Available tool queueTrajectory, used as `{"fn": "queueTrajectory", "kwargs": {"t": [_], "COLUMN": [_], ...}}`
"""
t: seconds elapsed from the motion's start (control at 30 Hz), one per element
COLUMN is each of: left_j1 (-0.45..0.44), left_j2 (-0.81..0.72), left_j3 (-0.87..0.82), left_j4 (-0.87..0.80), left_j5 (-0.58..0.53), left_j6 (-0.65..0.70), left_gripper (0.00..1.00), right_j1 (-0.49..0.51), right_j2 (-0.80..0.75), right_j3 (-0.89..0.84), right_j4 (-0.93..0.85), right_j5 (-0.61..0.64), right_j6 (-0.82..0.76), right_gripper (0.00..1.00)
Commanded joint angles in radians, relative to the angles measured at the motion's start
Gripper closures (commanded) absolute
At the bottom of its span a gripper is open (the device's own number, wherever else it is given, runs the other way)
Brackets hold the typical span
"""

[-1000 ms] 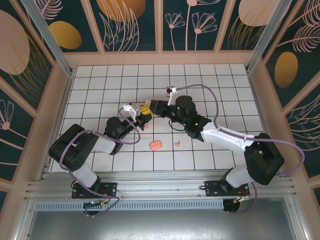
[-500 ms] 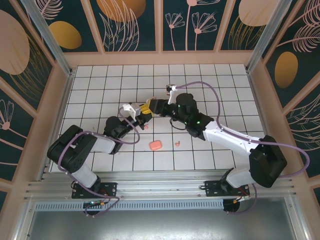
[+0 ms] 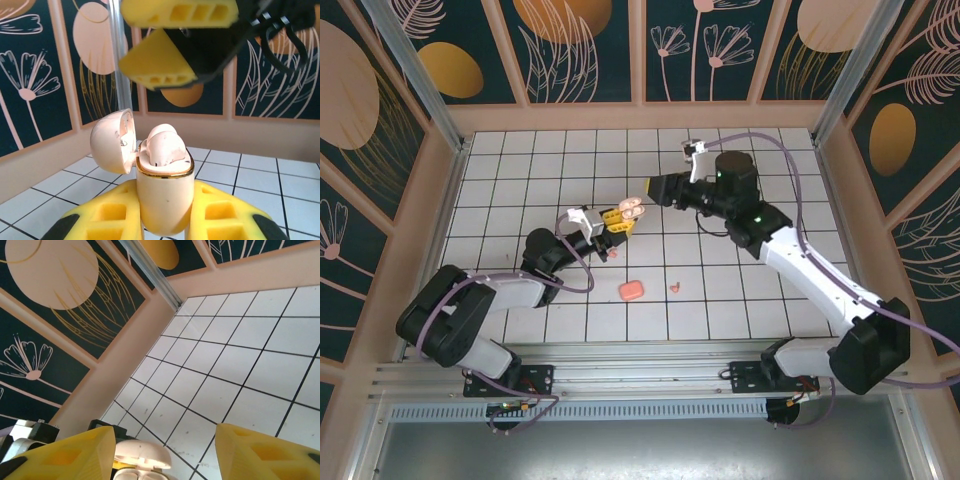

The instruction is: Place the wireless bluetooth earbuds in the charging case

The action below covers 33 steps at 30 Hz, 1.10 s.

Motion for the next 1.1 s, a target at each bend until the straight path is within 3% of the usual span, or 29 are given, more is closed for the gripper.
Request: {"fn": "queueTrajectory", "kwargs": {"t": [0.0, 0.23, 0.37, 0.57, 0.73, 1.07], "left_j1": [-0.005, -0.004, -0.005, -0.005, -0.005, -0.006], "left_j2": [-0.044, -0.100, -0.123, -0.136, -0.141, -0.146], "left_j3": [0.033, 0.063, 0.071, 0.076, 0.074, 0.079], "left_j4": [-0.117, -0.313, -0.382, -0.418, -0.425, -0.435], "left_j5": [0.072, 0.105, 0.101, 0.105, 0.107, 0.110], "left_j6": [0.081, 0.216, 0.266, 0.289, 0.293, 0.299], "left_gripper": [0.89, 0.89, 0.89, 0.89, 0.89, 0.88], "right_j1": [-0.005, -0.004, -0.004, 0.010, 0.063, 0.125], "right_j2": [-0.009, 0.007, 0.004, -0.031, 0.054, 0.168], "right_j3": [0.108, 0.202, 0.225, 0.162, 0.215, 0.254], "right_j4": [-0.219, -0.417, -0.558, -0.512, -0.573, -0.576], "right_j5": [-0.105, -0.143, -0.187, -0.062, 0.057, 0.052], "right_j6": [-0.224, -0.644, -1.012, -1.298, -1.412, -1.465], "right_gripper": [0.42, 0.39, 0.28, 0.16, 0.16, 0.16]}}
